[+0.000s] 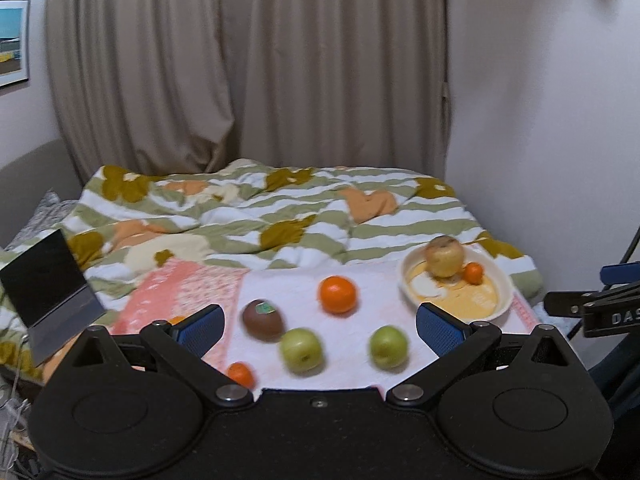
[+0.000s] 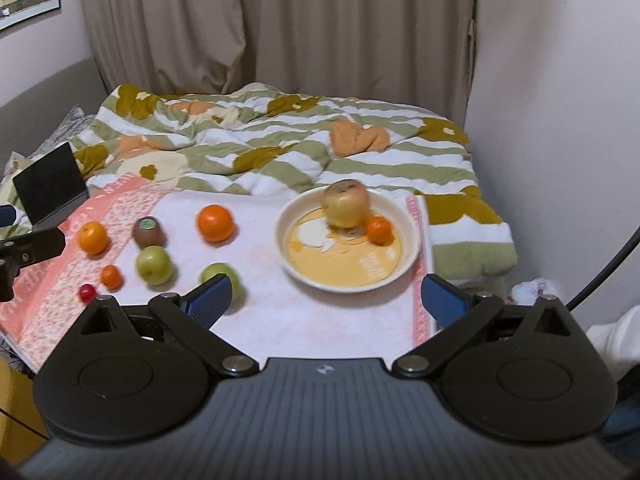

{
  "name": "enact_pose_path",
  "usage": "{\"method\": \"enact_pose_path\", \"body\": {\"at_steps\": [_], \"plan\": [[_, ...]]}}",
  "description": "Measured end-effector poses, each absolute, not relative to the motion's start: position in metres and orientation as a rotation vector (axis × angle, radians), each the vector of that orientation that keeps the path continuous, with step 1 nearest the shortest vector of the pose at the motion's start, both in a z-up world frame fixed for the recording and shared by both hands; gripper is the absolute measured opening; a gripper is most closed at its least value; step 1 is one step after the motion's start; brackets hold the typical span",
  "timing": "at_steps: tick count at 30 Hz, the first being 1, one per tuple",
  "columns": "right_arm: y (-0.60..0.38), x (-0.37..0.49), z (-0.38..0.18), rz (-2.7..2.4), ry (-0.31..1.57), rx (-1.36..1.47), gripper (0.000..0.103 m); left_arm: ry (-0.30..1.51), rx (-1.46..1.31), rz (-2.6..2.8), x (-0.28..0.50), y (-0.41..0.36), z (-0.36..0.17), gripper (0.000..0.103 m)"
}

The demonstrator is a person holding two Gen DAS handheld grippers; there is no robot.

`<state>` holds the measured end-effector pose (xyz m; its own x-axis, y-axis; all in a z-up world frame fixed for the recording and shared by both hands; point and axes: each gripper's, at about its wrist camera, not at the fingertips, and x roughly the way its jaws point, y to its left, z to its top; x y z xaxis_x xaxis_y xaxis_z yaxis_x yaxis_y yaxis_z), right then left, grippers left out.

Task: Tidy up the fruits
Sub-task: 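Withdraw both tools from the bowl back over the fruits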

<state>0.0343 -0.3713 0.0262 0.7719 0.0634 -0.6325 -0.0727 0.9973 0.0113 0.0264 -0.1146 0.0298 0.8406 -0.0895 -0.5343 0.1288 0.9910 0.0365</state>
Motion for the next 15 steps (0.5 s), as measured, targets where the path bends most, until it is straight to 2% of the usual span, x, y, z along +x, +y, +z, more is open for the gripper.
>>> {"method": "enact_pose_path", "body": {"at_steps": [15], "plan": [[-0.248,0.006,0.001,-0.014,0.652,0.056,0.103,0.585,0.141,-0.153,0.022,0.008,-0.009,0.103]]}}
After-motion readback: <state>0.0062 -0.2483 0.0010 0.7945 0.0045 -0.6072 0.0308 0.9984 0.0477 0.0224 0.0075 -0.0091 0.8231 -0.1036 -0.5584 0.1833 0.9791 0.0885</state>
